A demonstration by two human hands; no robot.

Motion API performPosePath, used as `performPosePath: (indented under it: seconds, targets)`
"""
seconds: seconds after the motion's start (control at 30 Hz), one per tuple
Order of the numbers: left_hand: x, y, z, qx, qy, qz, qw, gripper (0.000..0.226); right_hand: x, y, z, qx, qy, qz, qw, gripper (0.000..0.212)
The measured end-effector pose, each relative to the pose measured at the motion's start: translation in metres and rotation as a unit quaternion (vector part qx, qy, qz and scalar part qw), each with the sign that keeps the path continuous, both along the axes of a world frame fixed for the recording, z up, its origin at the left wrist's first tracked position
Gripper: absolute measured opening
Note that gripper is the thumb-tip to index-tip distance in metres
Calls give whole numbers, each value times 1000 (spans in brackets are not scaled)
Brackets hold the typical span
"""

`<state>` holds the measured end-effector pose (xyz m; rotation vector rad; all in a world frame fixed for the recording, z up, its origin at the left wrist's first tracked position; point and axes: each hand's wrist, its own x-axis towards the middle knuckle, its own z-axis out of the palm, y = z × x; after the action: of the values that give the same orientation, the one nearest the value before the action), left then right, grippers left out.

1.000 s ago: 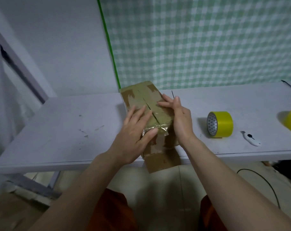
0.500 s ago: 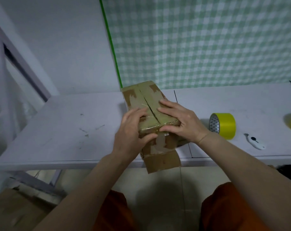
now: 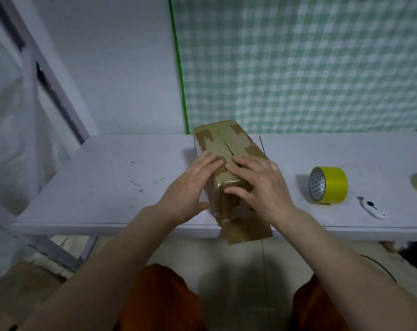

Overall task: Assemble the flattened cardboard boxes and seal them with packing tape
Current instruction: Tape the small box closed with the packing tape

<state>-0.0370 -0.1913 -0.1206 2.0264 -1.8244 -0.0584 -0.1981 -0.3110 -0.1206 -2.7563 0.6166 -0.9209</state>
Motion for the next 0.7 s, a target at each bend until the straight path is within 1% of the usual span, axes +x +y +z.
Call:
performPosePath:
  seconds: [0.03,0.07,0.13,0.2,0.23,0.3,0.37,0.43,0.5,0.6,0.63,0.7]
  targets:
    - [2,1,0,4,-14,1,1000,101,-1,-2,1,7,2,1,1000,52]
    - [4,2,0,7,-19,1,1000,101,-1,-2,3,15,13,2,1000,56]
    - [7,3,0,10,-10,-1,1000,99,0,0,9,59,51,7,997,70]
    - [8,3,-1,9,9,3,1000,96,5,7,12,72,41,-21,996,78]
    - [9,3,-2,4,23,9,1000,95,9,12,11,68,16,-44,997,78]
    - [9,3,-3,-9,50,20,998,97,16,18,7,60,-27,-71,995,66]
    - [9,4,-4,-16,56,19,998,99,17,16,3,76,-51,-58,994,56]
    - [10,5,-3,-18,53,16,998,97,11,9,0,57,-37,-25,997,53]
    - [10,4,-2,-23,57,13,998,94,7,8,-3,17,-22,-12,1000,60]
    - [11,2,-5,-47,75,9,996,92,18,16,0,47,-39,-69,996,67]
    - [12,2,-7,-56,83,6,995,93,23,20,0,43,-48,-92,994,64]
    - [12,1,-8,-65,94,5,993,93,31,27,-3,17,-60,-125,990,52]
